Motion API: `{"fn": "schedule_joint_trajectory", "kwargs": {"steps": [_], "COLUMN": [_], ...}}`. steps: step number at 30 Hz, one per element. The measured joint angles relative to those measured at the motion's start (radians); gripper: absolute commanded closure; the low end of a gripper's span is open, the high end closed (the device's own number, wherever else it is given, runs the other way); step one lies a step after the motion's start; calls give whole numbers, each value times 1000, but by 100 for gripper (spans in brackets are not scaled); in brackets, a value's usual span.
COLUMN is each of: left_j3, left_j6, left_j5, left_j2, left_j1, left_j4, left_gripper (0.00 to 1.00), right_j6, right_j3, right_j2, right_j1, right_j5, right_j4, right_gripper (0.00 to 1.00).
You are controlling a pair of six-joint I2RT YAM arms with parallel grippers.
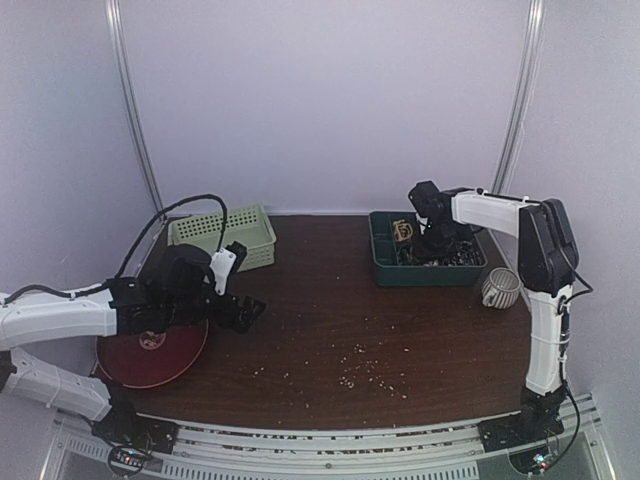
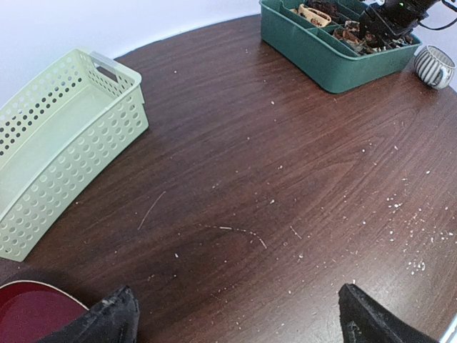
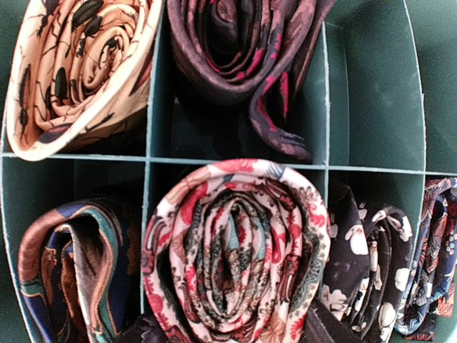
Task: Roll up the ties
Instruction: Place the tie in the storage box, then adjust the tie in the storage box.
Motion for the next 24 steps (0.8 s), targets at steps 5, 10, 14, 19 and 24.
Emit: {"fn": "schedule_joint_trajectory", "kwargs": {"steps": [5,10,14,19,24], "left_j3": [0,0,0,0,0], "left_j6": [0,0,0,0,0], "left_j5": [0,-1,-1,-2,-3], "left_j2": [0,0,0,0,0], "left_j1": [0,0,0,0,0], "left_j4": [0,0,0,0,0], "left_gripper": [2,2,2,2,2], "right_j6": [0,2,4,7,11], "right_j3": [0,0,0,0,-2], "right_j2": [-1,-3,-28,-60,-74], "right_j1": [0,0,3,6,10], "right_j5": [0,2,4,11,16], "right_j4": [0,-1,-6,-13,-16], "right_gripper": [45,44,40,40,59]}}
